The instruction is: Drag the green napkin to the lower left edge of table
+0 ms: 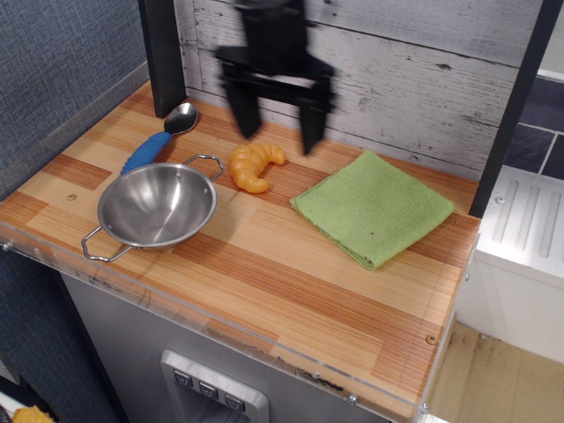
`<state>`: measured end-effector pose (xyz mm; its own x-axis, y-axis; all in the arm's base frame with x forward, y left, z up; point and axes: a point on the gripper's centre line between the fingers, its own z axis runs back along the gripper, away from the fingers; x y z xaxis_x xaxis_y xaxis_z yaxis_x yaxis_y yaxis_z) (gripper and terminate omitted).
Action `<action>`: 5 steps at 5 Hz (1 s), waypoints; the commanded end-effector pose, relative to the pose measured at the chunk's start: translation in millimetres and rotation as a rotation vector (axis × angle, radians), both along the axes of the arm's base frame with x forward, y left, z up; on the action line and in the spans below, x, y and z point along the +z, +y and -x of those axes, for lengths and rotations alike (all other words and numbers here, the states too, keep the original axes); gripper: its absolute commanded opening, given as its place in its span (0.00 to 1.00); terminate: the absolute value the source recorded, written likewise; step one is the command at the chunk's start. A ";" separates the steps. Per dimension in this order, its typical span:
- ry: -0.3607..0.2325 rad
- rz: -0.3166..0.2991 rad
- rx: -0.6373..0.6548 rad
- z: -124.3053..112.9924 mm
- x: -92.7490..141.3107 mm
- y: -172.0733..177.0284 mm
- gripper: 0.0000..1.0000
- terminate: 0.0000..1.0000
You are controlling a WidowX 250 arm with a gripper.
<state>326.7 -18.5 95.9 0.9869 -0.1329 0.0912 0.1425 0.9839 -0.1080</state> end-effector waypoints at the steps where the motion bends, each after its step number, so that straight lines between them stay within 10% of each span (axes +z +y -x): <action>1: -0.025 -0.062 -0.008 -29.6 -25.3 -26.2 1.00 0.00; 5: 0.042 -0.093 -0.117 -11.4 -98.1 -40.2 1.00 0.00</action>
<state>344.4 -51.5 4.1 0.9730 -0.2261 0.0466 0.2271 0.9737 -0.0189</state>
